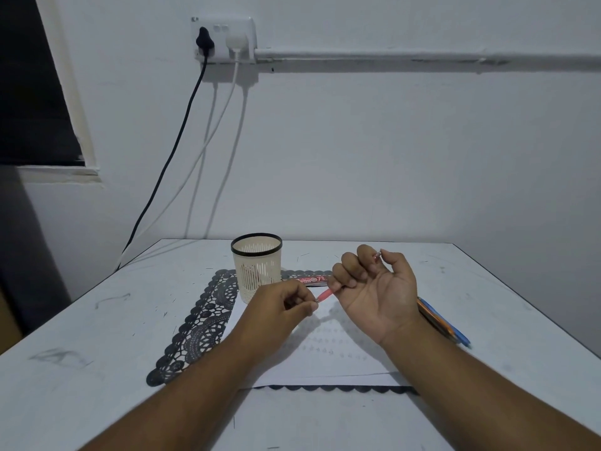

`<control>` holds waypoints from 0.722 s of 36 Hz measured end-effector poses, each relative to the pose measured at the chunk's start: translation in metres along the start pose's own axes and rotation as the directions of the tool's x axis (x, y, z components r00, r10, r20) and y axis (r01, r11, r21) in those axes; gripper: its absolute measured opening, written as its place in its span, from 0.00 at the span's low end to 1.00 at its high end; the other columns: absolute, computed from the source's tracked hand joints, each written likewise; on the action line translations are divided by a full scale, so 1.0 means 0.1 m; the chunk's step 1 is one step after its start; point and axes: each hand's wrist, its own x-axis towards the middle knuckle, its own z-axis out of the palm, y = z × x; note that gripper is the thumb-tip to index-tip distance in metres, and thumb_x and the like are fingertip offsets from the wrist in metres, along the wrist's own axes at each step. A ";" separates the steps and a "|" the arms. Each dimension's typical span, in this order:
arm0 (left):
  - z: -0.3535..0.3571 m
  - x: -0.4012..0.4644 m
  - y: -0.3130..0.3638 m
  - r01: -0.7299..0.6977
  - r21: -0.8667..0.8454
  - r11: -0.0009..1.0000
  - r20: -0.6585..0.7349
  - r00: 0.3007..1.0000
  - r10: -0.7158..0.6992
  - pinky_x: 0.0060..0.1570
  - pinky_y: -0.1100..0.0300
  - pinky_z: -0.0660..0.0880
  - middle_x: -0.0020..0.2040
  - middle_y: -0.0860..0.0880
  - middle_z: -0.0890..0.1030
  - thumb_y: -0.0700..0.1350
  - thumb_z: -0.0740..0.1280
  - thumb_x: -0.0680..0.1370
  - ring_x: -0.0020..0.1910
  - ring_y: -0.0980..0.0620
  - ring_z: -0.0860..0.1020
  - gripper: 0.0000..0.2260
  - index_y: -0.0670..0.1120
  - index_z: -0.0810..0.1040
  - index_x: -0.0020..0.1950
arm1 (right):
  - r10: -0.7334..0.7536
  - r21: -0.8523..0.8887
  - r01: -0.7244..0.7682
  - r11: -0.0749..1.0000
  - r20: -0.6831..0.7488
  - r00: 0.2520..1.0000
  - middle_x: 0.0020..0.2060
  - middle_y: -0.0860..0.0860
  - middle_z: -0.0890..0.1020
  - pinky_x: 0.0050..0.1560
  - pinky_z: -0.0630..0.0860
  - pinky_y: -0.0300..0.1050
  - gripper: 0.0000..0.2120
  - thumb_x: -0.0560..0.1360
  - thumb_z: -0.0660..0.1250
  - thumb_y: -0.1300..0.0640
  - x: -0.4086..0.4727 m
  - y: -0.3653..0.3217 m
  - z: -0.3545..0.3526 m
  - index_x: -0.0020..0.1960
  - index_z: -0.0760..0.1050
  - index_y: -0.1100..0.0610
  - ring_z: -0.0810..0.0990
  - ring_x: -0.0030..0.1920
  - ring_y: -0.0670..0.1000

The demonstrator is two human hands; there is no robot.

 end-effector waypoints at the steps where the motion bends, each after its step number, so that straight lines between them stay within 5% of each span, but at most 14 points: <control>1: 0.00 0.00 0.00 0.000 0.005 1.000 0.000 1.000 0.000 0.36 0.63 0.69 0.34 0.53 0.80 0.40 0.74 0.77 0.34 0.56 0.74 0.07 0.50 0.83 0.41 | 0.001 0.002 -0.001 1.000 -0.001 1.000 0.31 0.51 0.58 0.39 0.61 0.49 0.15 0.78 0.52 0.50 0.00 0.00 -0.01 0.34 0.59 0.54 0.55 0.35 0.53; 13: 0.00 0.00 0.01 0.003 -0.013 1.000 0.005 1.000 -0.003 0.36 0.66 0.69 0.33 0.55 0.80 0.39 0.75 0.77 0.34 0.57 0.74 0.08 0.51 0.83 0.40 | -0.009 -0.014 0.009 1.000 0.014 1.000 0.30 0.51 0.59 0.38 0.62 0.48 0.14 0.74 0.54 0.49 -0.01 -0.01 0.01 0.33 0.60 0.53 0.56 0.34 0.53; 26: 0.01 0.00 0.00 0.011 -0.042 0.999 0.027 1.000 -0.010 0.40 0.57 0.72 0.38 0.46 0.83 0.41 0.74 0.77 0.37 0.53 0.77 0.07 0.51 0.84 0.41 | -0.006 -0.015 0.006 1.000 0.016 1.000 0.30 0.51 0.58 0.38 0.60 0.48 0.13 0.74 0.55 0.50 0.00 -0.02 0.02 0.33 0.61 0.54 0.54 0.34 0.53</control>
